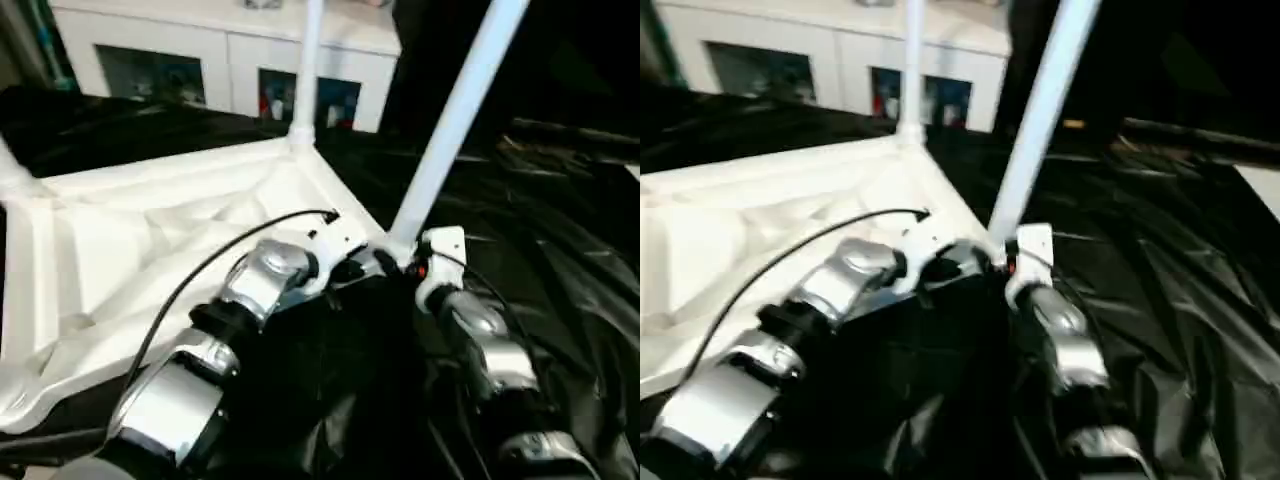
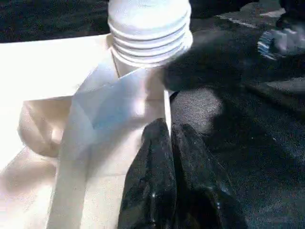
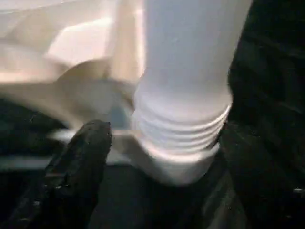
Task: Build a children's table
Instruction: Rotate leg to tighten
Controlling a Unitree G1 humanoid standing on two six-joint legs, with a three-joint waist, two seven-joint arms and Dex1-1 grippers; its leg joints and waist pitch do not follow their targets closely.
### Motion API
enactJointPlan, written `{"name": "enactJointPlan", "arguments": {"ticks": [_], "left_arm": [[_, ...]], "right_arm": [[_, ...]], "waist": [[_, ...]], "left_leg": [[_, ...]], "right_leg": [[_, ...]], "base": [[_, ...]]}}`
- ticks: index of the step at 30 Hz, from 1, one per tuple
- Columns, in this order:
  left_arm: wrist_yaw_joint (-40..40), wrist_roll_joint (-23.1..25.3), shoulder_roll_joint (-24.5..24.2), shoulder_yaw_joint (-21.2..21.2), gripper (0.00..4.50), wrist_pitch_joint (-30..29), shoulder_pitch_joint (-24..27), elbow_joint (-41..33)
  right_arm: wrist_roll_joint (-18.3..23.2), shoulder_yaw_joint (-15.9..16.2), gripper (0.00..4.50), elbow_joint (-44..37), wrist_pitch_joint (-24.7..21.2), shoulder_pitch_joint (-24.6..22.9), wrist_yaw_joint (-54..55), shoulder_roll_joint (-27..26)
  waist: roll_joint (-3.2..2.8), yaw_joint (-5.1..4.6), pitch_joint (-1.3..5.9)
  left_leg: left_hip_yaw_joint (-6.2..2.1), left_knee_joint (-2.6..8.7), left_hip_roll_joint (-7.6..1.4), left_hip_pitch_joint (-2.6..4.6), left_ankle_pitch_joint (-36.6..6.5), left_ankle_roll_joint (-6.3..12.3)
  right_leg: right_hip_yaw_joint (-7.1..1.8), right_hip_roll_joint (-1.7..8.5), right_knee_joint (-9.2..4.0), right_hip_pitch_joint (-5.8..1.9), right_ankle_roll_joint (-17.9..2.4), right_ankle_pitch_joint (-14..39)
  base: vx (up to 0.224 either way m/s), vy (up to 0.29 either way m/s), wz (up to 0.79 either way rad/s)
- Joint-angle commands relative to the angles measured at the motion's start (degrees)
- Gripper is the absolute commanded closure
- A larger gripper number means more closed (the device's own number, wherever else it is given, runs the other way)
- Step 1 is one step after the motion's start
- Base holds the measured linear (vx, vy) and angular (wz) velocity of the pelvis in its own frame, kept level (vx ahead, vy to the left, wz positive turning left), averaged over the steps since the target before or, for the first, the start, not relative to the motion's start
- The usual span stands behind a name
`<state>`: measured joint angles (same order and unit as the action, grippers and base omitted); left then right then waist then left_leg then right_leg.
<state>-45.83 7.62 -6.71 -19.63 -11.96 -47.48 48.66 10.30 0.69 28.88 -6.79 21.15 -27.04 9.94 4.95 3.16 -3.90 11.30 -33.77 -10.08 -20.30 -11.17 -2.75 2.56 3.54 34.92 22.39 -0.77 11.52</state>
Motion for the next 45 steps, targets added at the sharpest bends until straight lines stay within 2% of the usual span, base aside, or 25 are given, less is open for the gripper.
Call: {"name": "enactJointPlan", "arguments": {"ticks": [1, 2, 3, 4, 5, 6, 8, 9, 10, 11, 12, 15, 17, 18, 25, 27, 30, 32, 33, 34, 37, 38, 43, 45], "left_arm": [[-4.9, 1.1, -1.7, -2.6, 4.50, 1.8, 2.4, 0.1], [-6.5, 0.8, -2.4, -3.0, 4.50, 3.1, 2.8, -0.6], [-10.3, 0.4, -4.2, -4.1, 4.50, 4.7, 4.1, -3.0], [-10.4, 0.4, -4.3, -4.1, 4.50, 4.8, 4.2, -3.0], [-12.0, -0.1, -5.0, -4.2, 4.50, 4.2, 4.7, -4.3], [-15.3, -1.0, -6.5, -4.5, 4.50, 5.1, 6.0, -6.8], [-18.8, -2.1, -7.8, -5.0, 4.50, 5.2, 7.3, -9.5], [-19.9, -2.3, -8.3, -5.1, 4.50, 5.0, 7.7, -10.3], [-20.9, -2.4, -8.8, -5.3, 4.50, 5.1, 8.1, -11.1], [-21.5, -2.6, -9.1, -5.4, 4.50, 5.7, 8.4, -11.6], [-22.2, -2.5, -10.0, -5.5, 4.50, 5.7, 9.1, -12.5], [-23.1, -2.7, -11.0, -5.4, 4.50, 5.6, 9.7, -13.7], [-23.3, -2.8, -11.2, -5.3, 4.50, 5.6, 9.9, -14.0], [-24.0, -2.8, -11.9, -5.2, 4.50, 5.1, 10.5, -15.4], [-25.9, -2.9, -13.7, -5.3, 4.50, 3.9, 11.8, -18.6], [-25.9, -2.6, -13.9, -5.4, 4.50, 4.3, 11.8, -18.9], [-25.8, -2.3, -14.1, -5.5, 4.50, 4.4, 11.7, -19.1], [-25.5, -2.1, -14.1, -5.6, 4.50, 4.7, 11.6, -19.2], [-24.4, -1.8, -13.9, -5.4, 4.23, 4.6, 11.4, -18.9], [-22.5, -2.0, -13.0, -4.5, 4.23, 3.7, 10.9, -18.0], [-22.6, -1.9, -12.9, -4.5, 3.89, 3.3, 10.7, -18.0], [-22.2, -1.3, -12.9, -4.8, 3.83, 4.3, 10.6, -17.7], [-22.4, -1.2, -13.0, -4.9, 3.83, 4.7, 10.0, -16.5], [-22.5, -1.2, -13.0, -4.8, 4.10, 4.7, 9.6, -15.9]], "right_arm": [[1.7, 2.5, 0.59, -4.5, -1.1, -1.3, -7.3, 2.2], [1.9, 2.5, 0.59, -5.7, -1.2, -2.0, -8.9, 3.3], [3.2, 1.9, 0.59, -8.2, -2.0, -3.3, -12.4, 5.4], [3.2, 1.9, 0.59, -8.3, -2.0, -3.3, -12.5, 5.5], [3.5, 1.7, 0.59, -9.1, -2.0, -3.7, -13.4, 6.2], [4.2, 1.7, 0.59, -10.7, -1.9, -4.5, -15.6, 7.6], [4.7, 1.8, 0.59, -11.8, -2.0, -5.0, -17.3, 8.5], [5.0, 1.9, 0.59, -12.2, -2.1, -5.2, -18.0, 8.9], [5.3, 2.0, 0.59, -12.7, -2.3, -5.4, -18.7, 9.2], [5.3, 2.2, 0.59, -13.0, -2.4, -5.6, -19.1, 9.4], [5.2, 3.2, 0.59, -13.8, -2.6, -6.2, -20.5, 10.1], [4.5, 4.5, 0.59, -14.7, -2.7, -6.9, -21.9, 10.9], [4.4, 4.8, 0.59, -14.9, -2.8, -7.2, -22.5, 11.1], [4.1, 5.3, 0.76, -15.3, -2.9, -7.6, -23.4, 11.4], [3.1, 6.4, 1.32, -15.3, -2.5, -7.7, -24.3, 12.5], [2.7, 6.7, 1.49, -15.2, -2.2, -7.8, -24.6, 12.9], [2.8, 6.5, 1.69, -15.2, -2.3, -7.8, -24.7, 13.1], [2.7, 6.5, 1.72, -15.2, -2.3, -7.8, -24.8, 13.2], [2.2, 6.6, 1.73, -15.1, -2.0, -7.8, -24.6, 13.3], [1.7, 6.6, 1.73, -15.1, -1.6, -7.8, -24.2, 13.3], [1.7, 6.6, 1.74, -15.3, -1.6, -7.9, -24.1, 13.2], [1.8, 6.7, 1.74, -15.6, -1.7, -8.0, -24.0, 13.2], [1.9, 6.8, 1.74, -16.1, -1.6, -8.4, -23.8, 13.2], [1.9, 6.9, 1.74, -16.3, -1.6, -8.5, -23.7, 13.2]], "waist": [[-0.15, 0.62, 2.82], [-0.09, 0.66, 2.74], [-0.04, 0.78, 2.97], [0.00, 0.80, 3.00], [-0.37, 0.86, 3.11], [-0.32, 0.91, 3.39], [-0.32, 1.09, 3.36], [-0.45, 1.10, 3.39], [-0.52, 1.11, 3.36], [-0.56, 1.11, 3.27], [-0.76, 1.33, 3.18], [-0.76, 1.73, 2.91], [-0.66, 1.88, 2.85], [-0.48, 1.86, 2.82], [-0.51, 1.73, 3.00], [-0.35, 1.72, 3.05], [-0.32, 1.74, 2.91], [-0.36, 1.75, 2.85], [-0.34, 1.75, 2.83], [-0.50, 1.71, 2.68], [-0.34, 1.74, 2.62], [-0.62, 1.74, 2.55], [-0.79, 1.76, 2.70], [-0.85, 1.77, 2.73]], "left_leg": [[-2.13, 4.55, -3.57, -0.05, -12.1, 3.01], [-2.10, 4.60, -3.63, 0.00, -12.1, 3.30], [-2.00, 4.42, -3.69, 0.00, -10.6, 4.02], [-1.94, 4.34, -3.71, 0.08, -10.1, 4.29], [-1.88, 4.30, -3.76, 0.07, -8.6, 4.52], [-1.74, 4.06, -3.78, 0.10, -6.7, 4.84], [-1.63, 3.98, -3.82, -0.02, -5.1, 5.46], [-1.44, 3.90, -3.80, 0.17, -4.4, 6.13], [-1.43, 3.87, -3.84, 0.22, -4.4, 6.25], [-1.42, 3.92, -3.89, 0.15, -4.4, 6.29], [-1.39, 4.02, -4.01, 0.40, -6.0, 5.77], [-1.35, 4.24, -4.06, 0.52, -8.2, 4.44], [-1.45, 4.36, -4.03, 0.50, -9.8, 3.03], [-1.51, 4.41, -4.04, 0.42, -9.9, 2.69], [-1.46, 4.22, -3.87, 0.27, -7.3, 3.15], [-1.41, 4.15, -3.84, 0.28, -6.8, 3.39], [-1.42, 4.16, -3.83, 0.25, -7.1, 3.55], [-1.40, 4.17, -3.85, 0.32, -7.5, 3.49], [-1.43, 4.19, -3.88, 0.31, -7.6, 3.42], [-1.39, 4.19, -3.82, 0.26, -7.7, 3.35], [-1.42, 4.21, -3.79, 0.28, -8.3, 3.31], [-1.52, 4.32, -3.82, 0.28, -8.9, 3.07], [-1.55, 4.28, -3.75, 0.29, -8.4, 2.96], [-1.53, 4.23, -3.76, 0.30, -8.2, 3.11]], "right_leg": [[-3.02, 5.71, -5.28, -2.23, -10.0, 16.1], [-3.01, 5.66, -5.35, -2.15, -10.1, 15.7], [-3.06, 5.70, -4.99, -2.31, -10.9, 13.2], [-3.07, 5.61, -4.87, -2.24, -11.3, 12.0], [-3.06, 5.63, -4.43, -2.27, -12.4, 9.3], [-2.96, 5.41, -3.99, -2.29, -13.5, 5.6], [-2.99, 5.41, -3.52, -2.38, -14.7, 1.7], [-2.91, 5.22, -3.25, -2.22, -15.7, -0.8], [-2.89, 5.23, -3.19, -2.19, -16.1, -1.1], [-2.89, 5.23, -3.22, -2.21, -16.2, -1.1], [-2.88, 5.28, -3.44, -2.06, -16.1, 0.9], [-2.94, 5.34, -3.87, -1.88, -15.4, 4.4], [-3.02, 5.44, -4.13, -1.96, -14.2, 7.9], [-3.04, 5.49, -4.15, -1.99, -13.8, 8.5], [-3.01, 5.37, -3.75, -2.05, -13.8, 5.6], [-2.96, 5.27, -3.68, -2.08, -13.8, 4.9], [-2.99, 5.36, -3.76, -2.05, -13.7, 5.7], [-3.01, 5.36, -3.87, -1.96, -13.6, 6.4], [-3.01, 5.35, -3.84, -1.97, -13.5, 6.6], [-3.02, 5.28, -3.83, -1.90, -13.5, 6.5], [-3.04, 5.33, -4.11, -1.91, -13.0, 8.2], [-3.01, 5.33, -4.27, -1.88, -12.7, 9.4], [-3.01, 5.19, -4.02, -1.95, -12.9, 7.2], [-2.98, 5.20, -3.95, -1.95, -13.4, 6.3]], "base": [[0.000, 0.000, 0.00], [0.000, 0.000, 0.00], [0.000, 0.000, 0.00], [0.000, 0.000, 0.00], [0.000, 0.000, 0.00], [0.000, 0.000, 0.00], [0.000, 0.000, 0.00], [0.000, 0.000, 0.00], [0.000, 0.000, 0.00], [0.000, 0.000, 0.00], [0.000, 0.000, 0.00], [0.000, 0.000, 0.00], [0.000, 0.000, 0.00], [0.000, 0.000, 0.00], [0.000, 0.000, 0.00], [0.000, 0.000, 0.00], [0.000, 0.000, 0.00], [0.000, 0.000, 0.00], [0.000, 0.000, 0.00], [0.000, 0.000, 0.00], [0.000, 0.000, 0.00], [0.000, 0.000, 0.00], [0.000, 0.000, 0.00], [0.000, 0.000, 0.00]]}}
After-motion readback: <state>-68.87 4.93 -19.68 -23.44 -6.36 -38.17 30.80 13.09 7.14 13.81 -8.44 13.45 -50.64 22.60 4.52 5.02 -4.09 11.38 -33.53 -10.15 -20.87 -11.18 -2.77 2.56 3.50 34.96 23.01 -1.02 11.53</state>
